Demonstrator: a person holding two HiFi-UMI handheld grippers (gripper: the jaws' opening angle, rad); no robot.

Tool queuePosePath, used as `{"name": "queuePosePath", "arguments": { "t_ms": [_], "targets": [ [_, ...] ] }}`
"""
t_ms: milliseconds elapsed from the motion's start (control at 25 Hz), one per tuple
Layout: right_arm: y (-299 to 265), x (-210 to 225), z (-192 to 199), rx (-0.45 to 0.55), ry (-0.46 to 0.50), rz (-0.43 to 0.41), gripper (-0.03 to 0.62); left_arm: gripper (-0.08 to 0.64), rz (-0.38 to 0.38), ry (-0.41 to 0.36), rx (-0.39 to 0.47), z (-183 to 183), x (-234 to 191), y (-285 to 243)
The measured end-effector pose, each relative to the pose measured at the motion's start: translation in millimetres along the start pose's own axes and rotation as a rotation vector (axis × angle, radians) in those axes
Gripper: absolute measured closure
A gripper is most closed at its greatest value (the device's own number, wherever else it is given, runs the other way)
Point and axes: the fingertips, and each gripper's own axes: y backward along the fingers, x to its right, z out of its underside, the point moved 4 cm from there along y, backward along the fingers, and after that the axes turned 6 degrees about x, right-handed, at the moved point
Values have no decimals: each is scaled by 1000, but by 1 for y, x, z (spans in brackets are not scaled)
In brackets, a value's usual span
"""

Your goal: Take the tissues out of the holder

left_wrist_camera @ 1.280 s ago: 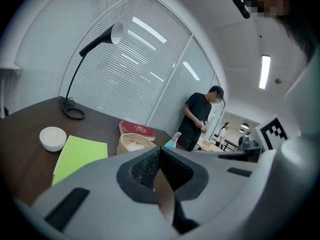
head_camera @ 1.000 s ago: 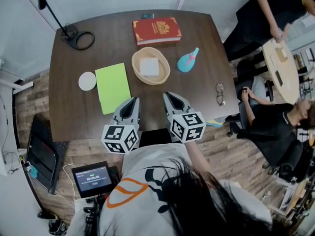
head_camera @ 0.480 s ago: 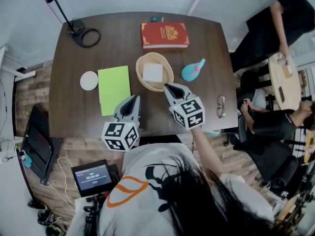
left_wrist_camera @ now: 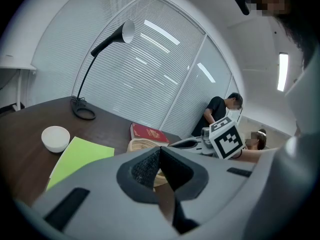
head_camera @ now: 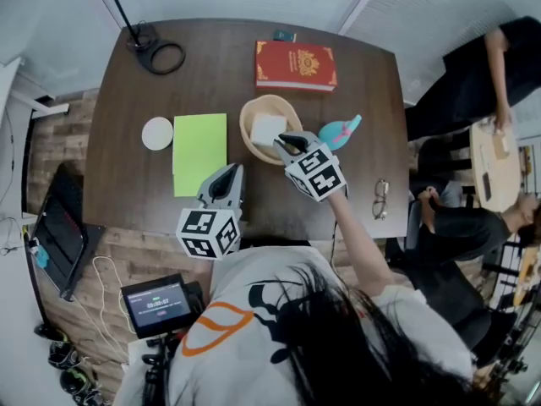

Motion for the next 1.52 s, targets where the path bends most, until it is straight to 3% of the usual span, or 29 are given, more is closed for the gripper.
{"name": "queuePosePath", "arguments": {
  "t_ms": [200,680,880,1040,1200,1520],
  "targets": [
    [-20,3,14,-107,64,-67,506,560,-31,2,7,1,-2,3],
    [-74,-7,34,-400,465,-230,506,560,-84,14,5,-2,-13,6],
    [-90,-8,42,-462,564,-229,508,560,-113,23,7,-1,-21,9],
    [-99,-8,48,-507,587,-224,508,560,-125,26,6,0,-24,12],
    [-107,-5,53,-543,539,-251,511,560,-129,26,7,1,-24,13],
    [-100,-4,49,-483,478,-212,563,560,-137,19,24,-1,-22,19]
  ]
}}
